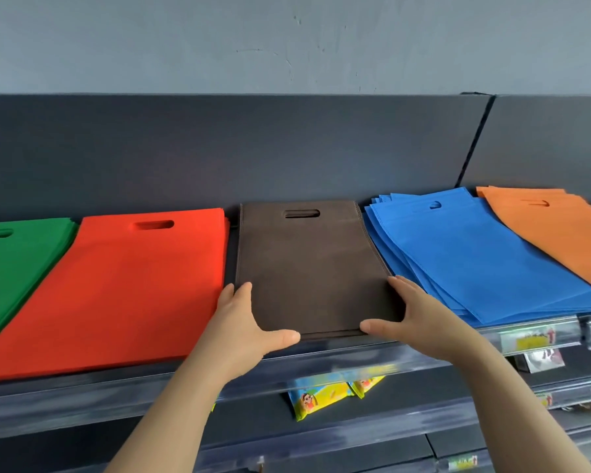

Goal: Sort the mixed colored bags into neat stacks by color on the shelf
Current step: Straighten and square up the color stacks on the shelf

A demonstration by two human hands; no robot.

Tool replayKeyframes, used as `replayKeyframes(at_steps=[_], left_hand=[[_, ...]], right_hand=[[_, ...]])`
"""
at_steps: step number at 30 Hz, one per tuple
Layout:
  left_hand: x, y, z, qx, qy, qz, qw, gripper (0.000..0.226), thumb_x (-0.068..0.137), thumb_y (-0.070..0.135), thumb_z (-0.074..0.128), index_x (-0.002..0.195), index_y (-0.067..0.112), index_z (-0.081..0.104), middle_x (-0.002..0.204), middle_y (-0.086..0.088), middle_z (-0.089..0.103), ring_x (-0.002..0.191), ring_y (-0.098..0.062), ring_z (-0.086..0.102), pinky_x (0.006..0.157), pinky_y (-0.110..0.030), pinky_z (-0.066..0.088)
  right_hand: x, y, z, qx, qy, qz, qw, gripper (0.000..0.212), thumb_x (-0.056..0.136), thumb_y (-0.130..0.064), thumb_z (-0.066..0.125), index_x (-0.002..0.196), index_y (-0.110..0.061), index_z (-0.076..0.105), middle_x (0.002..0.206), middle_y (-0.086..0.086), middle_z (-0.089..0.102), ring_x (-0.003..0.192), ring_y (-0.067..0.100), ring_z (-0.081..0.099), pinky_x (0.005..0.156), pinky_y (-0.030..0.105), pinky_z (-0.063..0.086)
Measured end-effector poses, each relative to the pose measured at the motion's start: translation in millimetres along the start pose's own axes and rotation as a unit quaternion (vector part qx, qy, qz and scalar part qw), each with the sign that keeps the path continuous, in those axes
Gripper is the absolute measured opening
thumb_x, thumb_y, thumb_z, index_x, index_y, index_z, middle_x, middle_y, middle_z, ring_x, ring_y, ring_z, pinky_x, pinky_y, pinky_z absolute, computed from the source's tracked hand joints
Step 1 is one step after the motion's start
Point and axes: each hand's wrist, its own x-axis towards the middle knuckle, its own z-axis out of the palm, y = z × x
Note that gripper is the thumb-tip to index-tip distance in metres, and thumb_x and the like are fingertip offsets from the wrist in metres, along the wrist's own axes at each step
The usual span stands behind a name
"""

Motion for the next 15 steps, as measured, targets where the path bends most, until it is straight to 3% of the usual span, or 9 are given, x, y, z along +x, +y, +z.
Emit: replayKeyframes(at_steps=[3,7,13,15], left_hand=[[3.6,6.9,-2.2,0.006,0.030,0.018,0.999,0.107,0.072,0.056,0.072,0.153,0.022,0.012,0.160,0.005,0.000,0.146,-0.013,0.011,0.113,-0.032,0.021],[13.5,26.7,0.0,0.066,0.109,0.095,0.987,0.078,0.085,0.051,0.061,0.148,0.018,0.029,0.154,0.001,0.027,0.141,-0.016,0.025,0.112,-0.031,0.024],[28.0,84.7,25.5,0.173,0.122,0.146,0.966,0.062,0.091,0.051,0.052,0.143,0.018,0.039,0.144,0.000,0.044,0.130,-0.020,0.042,0.107,-0.035,0.033],[33.5,109.9,39.8,0.175,0.119,0.158,0.964,0.057,0.092,0.048,0.051,0.139,0.018,0.044,0.139,0.000,0.048,0.125,-0.021,0.046,0.103,-0.035,0.036]], right_hand=[[-1.3,-2.8,-3.0,-0.002,0.064,-0.016,0.998,0.091,0.078,-0.058,0.062,0.149,-0.018,0.021,0.152,-0.007,0.028,0.135,0.009,0.031,0.106,0.026,0.029],[4.5,8.7,-19.6,-0.070,0.149,-0.032,0.986,0.066,0.092,-0.048,0.050,0.146,-0.017,0.031,0.154,-0.004,0.027,0.141,0.014,0.026,0.112,0.030,0.025],[18.1,38.8,-61.5,-0.164,0.164,-0.008,0.973,0.061,0.095,-0.043,0.047,0.147,-0.016,0.029,0.156,-0.003,0.022,0.124,0.022,0.048,0.104,0.034,0.035],[24.7,55.0,-78.1,-0.188,0.159,-0.001,0.969,0.062,0.096,-0.042,0.046,0.148,-0.015,0.027,0.156,-0.002,0.021,0.130,0.021,0.042,0.105,0.034,0.034]])
